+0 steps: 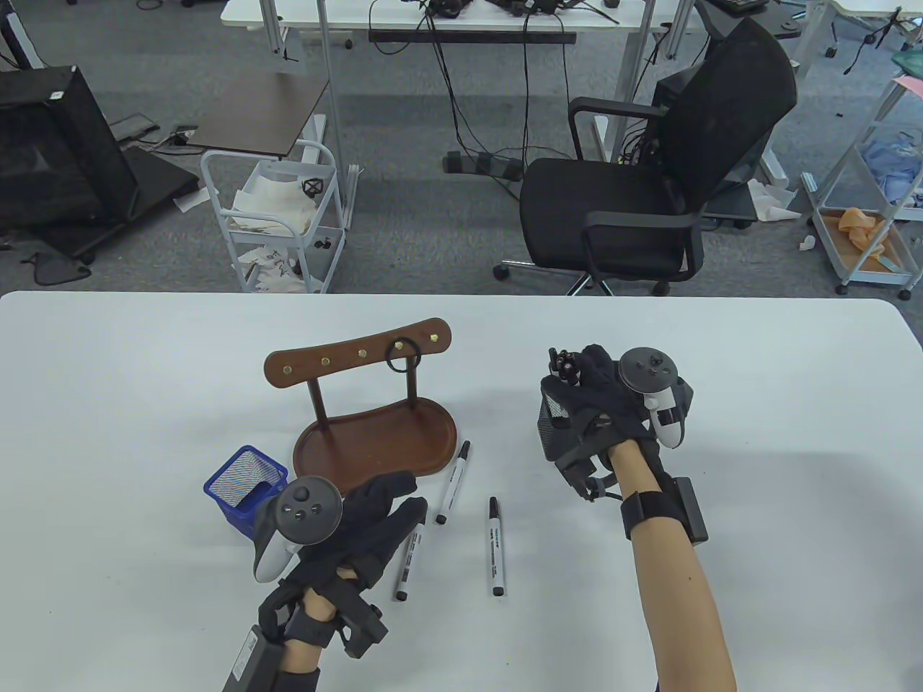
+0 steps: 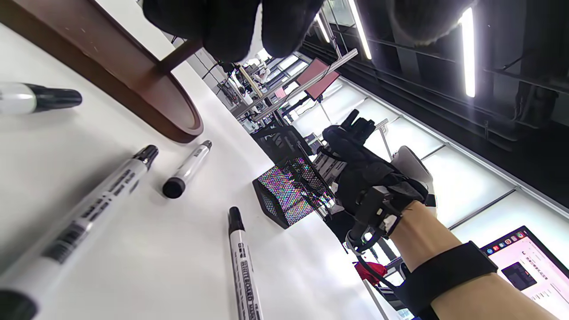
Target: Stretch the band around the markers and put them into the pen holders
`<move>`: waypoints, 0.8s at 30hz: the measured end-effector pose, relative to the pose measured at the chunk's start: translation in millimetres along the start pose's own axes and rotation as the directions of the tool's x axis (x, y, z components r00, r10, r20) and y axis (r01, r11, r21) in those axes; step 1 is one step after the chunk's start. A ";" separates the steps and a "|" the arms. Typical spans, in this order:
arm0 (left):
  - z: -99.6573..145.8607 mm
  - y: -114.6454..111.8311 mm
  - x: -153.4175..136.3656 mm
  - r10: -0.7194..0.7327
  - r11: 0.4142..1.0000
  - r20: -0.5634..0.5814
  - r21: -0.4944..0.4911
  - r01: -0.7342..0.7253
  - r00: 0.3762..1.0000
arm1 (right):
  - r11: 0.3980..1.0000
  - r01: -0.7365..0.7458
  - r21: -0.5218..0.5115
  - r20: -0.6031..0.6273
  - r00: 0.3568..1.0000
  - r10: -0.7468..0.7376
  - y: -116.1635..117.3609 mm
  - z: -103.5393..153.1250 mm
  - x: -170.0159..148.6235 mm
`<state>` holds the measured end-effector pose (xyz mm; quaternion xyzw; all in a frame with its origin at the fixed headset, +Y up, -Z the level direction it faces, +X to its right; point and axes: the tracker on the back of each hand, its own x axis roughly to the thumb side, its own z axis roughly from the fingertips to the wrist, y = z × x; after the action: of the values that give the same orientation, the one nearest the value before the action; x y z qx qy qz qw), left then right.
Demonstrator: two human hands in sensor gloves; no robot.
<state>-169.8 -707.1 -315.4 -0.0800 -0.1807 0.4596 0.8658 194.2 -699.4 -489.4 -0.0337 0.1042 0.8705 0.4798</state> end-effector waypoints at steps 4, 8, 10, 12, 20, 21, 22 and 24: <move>0.1 0.3 -0.3 0.000 1.000 -0.001 0.000 0.000 1.000 | 0.999 -0.047 -0.012 -0.002 0.999 0.047 2.8 0.7 1.7; 0.1 0.7 -0.6 0.002 1.000 -0.001 0.002 -0.002 1.000 | 0.991 -0.125 -0.045 -0.024 0.992 0.124 6.4 1.3 4.7; 0.0 0.6 -0.7 0.004 1.000 0.000 0.001 -0.004 1.000 | 0.984 -0.170 -0.060 -0.042 0.985 0.167 8.7 0.3 5.8; 0.0 0.6 -0.8 0.002 1.000 0.000 0.001 -0.002 1.000 | 0.976 -0.206 -0.072 -0.075 0.977 0.201 10.3 0.0 6.7; 0.1 0.7 -0.7 0.004 1.000 0.005 0.002 -0.005 1.000 | 0.962 -0.261 -0.078 -0.060 0.965 0.257 9.1 3.5 15.9; 0.1 0.6 -0.6 0.002 1.000 0.006 0.002 -0.002 1.000 | 0.963 -0.261 -0.075 -0.053 0.965 0.257 8.1 4.2 16.7; 0.1 0.6 -0.6 0.001 1.000 0.006 0.003 -0.001 1.000 | 0.962 -0.262 -0.074 -0.052 0.964 0.259 7.3 4.9 17.3; 0.2 0.5 -0.7 -0.001 1.000 0.006 0.004 0.001 1.000 | 0.960 -0.266 -0.091 -0.044 0.964 0.263 4.8 7.8 19.4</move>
<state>-170.6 -707.4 -315.6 -0.0769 -0.1824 0.4600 0.8656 180.1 -684.1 -484.2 -0.0563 0.0733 0.9302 0.3553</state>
